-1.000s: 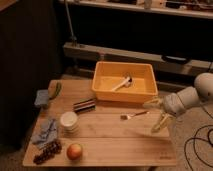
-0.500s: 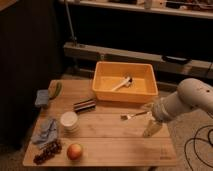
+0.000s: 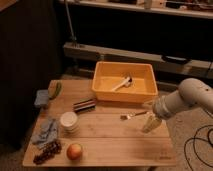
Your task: Place fork in tray
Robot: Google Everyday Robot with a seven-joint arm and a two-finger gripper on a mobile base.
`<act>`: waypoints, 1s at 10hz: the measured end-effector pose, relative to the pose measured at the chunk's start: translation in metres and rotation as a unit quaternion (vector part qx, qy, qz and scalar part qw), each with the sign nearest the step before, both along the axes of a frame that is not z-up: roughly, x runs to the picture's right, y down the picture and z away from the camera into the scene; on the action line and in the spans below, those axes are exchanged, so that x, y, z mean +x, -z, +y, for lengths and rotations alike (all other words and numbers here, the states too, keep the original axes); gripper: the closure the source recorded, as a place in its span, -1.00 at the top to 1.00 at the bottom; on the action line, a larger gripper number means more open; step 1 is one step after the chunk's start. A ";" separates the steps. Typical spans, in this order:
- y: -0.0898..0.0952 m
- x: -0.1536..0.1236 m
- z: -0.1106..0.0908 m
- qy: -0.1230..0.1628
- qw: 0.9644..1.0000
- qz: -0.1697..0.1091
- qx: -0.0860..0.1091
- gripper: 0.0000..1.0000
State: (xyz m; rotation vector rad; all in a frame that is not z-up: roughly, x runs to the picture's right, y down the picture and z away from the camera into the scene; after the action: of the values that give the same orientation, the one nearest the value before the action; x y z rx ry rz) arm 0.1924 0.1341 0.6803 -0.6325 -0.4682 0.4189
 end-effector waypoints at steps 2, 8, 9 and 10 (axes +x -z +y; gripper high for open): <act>0.000 0.000 0.000 0.000 1.000 0.000 0.000 0.60; -0.053 -0.024 -0.003 0.005 0.999 -0.045 0.021 0.60; -0.060 -0.025 -0.001 0.013 0.998 -0.057 0.030 0.60; -0.064 -0.025 0.003 0.024 0.997 -0.065 0.041 0.60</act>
State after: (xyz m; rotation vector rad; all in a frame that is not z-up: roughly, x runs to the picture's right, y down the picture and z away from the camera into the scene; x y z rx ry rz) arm 0.1675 0.1375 0.7439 -0.5934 -0.5899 0.3121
